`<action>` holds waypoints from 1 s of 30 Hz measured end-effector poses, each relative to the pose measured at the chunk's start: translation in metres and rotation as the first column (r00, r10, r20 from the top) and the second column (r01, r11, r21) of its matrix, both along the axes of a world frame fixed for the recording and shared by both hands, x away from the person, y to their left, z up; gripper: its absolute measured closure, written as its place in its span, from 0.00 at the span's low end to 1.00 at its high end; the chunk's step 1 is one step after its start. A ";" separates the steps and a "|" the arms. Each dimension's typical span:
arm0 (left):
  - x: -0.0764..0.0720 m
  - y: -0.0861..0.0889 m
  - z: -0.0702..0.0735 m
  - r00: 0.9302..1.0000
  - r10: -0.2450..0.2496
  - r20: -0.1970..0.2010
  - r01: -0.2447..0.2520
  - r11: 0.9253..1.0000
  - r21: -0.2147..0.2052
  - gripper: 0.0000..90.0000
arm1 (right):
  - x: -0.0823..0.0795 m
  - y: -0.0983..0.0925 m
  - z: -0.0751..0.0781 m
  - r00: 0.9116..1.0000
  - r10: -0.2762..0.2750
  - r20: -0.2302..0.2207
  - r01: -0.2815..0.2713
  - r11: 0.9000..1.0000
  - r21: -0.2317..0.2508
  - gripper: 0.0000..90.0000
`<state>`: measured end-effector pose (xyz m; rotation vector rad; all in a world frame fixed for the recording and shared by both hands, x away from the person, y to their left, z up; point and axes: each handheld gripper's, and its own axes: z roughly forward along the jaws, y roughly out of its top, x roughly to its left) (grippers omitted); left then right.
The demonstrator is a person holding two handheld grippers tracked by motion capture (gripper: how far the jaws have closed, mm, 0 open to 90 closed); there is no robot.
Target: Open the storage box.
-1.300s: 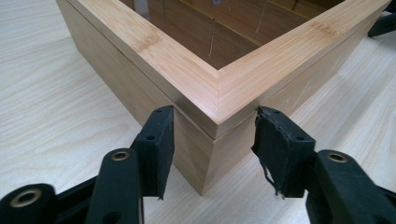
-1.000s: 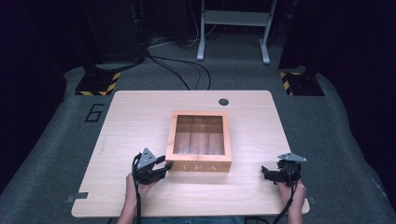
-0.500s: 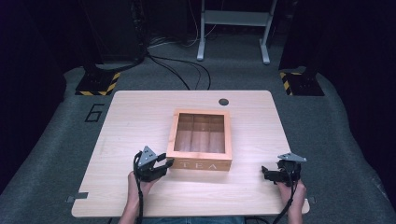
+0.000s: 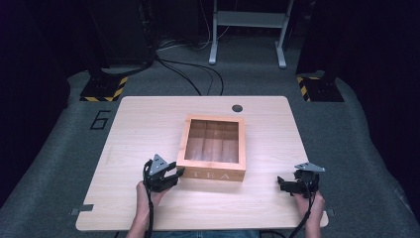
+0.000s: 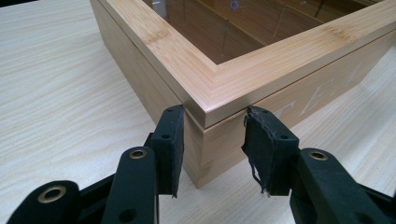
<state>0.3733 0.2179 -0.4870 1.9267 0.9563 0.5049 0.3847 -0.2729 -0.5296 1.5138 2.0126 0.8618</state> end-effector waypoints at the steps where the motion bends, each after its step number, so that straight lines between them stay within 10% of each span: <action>1: 0.000 0.000 0.000 1.000 0.000 0.002 0.000 1.000 0.002 0.64 | 0.000 0.000 0.000 1.000 0.000 0.000 0.000 1.000 0.000 0.03; 30: 0.013 -0.005 0.014 0.995 0.039 0.088 -0.033 0.997 -0.063 0.63 | 0.000 0.000 0.000 1.000 0.000 -0.001 0.000 1.000 0.000 0.03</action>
